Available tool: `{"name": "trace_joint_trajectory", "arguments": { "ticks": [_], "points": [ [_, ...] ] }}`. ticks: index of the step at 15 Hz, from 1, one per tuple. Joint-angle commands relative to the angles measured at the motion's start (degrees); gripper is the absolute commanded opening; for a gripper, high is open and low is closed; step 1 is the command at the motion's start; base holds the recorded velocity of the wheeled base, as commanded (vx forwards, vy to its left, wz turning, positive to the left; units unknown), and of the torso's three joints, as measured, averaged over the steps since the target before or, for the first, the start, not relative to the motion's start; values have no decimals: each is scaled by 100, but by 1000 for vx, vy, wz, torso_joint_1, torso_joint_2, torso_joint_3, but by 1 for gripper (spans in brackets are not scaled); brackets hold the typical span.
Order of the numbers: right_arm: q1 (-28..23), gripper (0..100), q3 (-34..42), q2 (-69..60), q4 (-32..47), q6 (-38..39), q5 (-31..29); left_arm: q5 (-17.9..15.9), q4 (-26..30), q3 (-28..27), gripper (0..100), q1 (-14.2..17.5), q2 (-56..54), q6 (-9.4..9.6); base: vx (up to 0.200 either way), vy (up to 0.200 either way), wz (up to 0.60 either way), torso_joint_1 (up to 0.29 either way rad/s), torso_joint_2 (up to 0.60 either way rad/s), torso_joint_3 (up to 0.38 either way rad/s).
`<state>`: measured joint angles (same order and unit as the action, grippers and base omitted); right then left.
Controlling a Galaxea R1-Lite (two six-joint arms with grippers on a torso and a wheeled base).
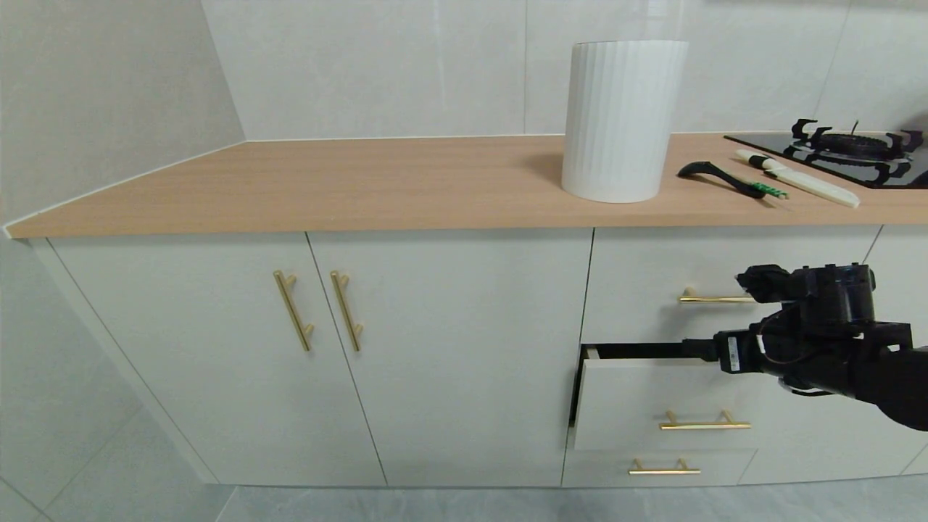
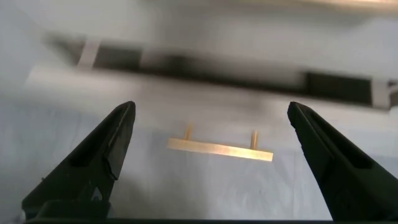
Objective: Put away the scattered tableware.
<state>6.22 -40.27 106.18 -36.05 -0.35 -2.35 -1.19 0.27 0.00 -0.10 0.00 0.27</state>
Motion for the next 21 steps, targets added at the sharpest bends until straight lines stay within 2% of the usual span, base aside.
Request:
{"name": "trace_joint_trajectory", "arguments": {
  "ticks": [1,6,10,16,21],
  "points": [
    [-86,100,28,509,-192,18,-46,5,0,0,100,1,0,0,0,0,0,0,0,0],
    [-86,100,19,676,-315,18,-81,5,0,0,100,1,0,0,0,0,0,0,0,0],
    [-77,100,19,1019,-930,27,-354,5,8,0,100,1,0,0,0,0,0,0,0,0],
    [-33,100,28,1528,-1669,18,-415,5,0,0,100,1,9,0,0,0,0,0,0,0],
    [20,100,63,1616,-1686,9,-573,5,0,0,100,1,0,0,0,0,0,0,0,0]
  ]
}}
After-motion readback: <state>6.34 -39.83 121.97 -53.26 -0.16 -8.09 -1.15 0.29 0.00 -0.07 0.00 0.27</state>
